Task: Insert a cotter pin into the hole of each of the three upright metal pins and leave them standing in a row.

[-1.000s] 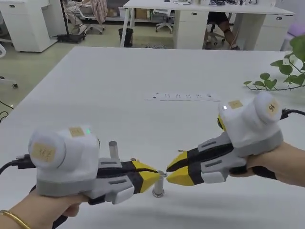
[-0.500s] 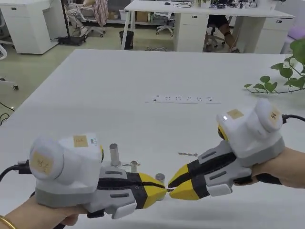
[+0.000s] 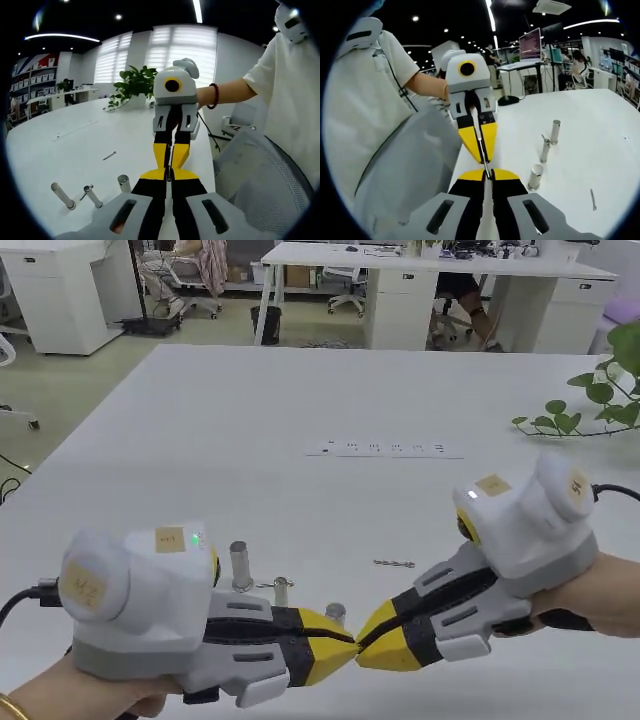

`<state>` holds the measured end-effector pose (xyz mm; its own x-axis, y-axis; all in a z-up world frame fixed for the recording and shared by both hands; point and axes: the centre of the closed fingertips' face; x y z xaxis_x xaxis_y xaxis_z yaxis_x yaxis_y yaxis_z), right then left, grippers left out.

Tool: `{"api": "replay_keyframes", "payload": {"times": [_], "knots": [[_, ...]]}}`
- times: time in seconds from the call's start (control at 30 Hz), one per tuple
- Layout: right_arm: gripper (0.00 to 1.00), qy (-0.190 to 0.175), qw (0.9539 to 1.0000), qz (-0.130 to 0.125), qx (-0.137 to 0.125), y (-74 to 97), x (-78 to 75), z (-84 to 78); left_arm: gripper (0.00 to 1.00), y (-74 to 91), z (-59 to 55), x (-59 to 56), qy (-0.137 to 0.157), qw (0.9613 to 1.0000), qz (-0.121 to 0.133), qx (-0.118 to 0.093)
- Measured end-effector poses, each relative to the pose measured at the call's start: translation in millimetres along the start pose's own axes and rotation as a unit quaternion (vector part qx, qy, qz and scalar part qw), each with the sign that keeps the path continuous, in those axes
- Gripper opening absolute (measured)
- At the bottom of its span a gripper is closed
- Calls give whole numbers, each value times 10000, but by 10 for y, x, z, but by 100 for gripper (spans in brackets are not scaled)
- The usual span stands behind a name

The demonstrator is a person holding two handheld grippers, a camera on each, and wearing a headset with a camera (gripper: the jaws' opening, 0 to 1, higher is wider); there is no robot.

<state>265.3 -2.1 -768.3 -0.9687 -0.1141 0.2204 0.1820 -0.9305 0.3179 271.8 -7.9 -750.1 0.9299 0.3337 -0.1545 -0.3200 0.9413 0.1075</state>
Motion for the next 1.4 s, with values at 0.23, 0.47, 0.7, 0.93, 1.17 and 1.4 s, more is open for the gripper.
{"api": "replay_keyframes", "payload": {"times": [0.23, 0.47, 0.7, 0.93, 1.17, 1.4], "knots": [[5, 98, 9999, 70, -32, 4, 17, 3, 1, 0, -2, -16, -15, 10000, -53, -2], [4, 257, 9996, 66, 92, 7, 17, -6, 1, -9, -13, -6, 28, 10000, -25, 14], [3, 495, 9981, -104, 350, 25, -46, -50, 7, -1, -15, 96, -22, 9995, 327, -28], [3, 597, 9943, -429, 771, 94, -235, -167, 21, 22, -45, 233, 67, 9967, 798, -121], [3, 658, 9907, -544, 1058, 134, -354, -233, 27, 53, -142, 395, 70, 9914, 1301, -118], [3, 712, 9862, -610, 1368, 174, -461, -331, 30, 53, -304, 556, 82, 9837, 1793, 40]]}}
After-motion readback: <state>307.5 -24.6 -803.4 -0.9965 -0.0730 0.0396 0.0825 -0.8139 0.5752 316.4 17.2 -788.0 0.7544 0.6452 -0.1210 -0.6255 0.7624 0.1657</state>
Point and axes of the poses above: the centre of the closed fingertips' face, and the gripper's own axes: y roughly backward along the fingers, x roughly to its left, z roughly out of its top, and after that the axes turned 12 degrees about -x, right-handed
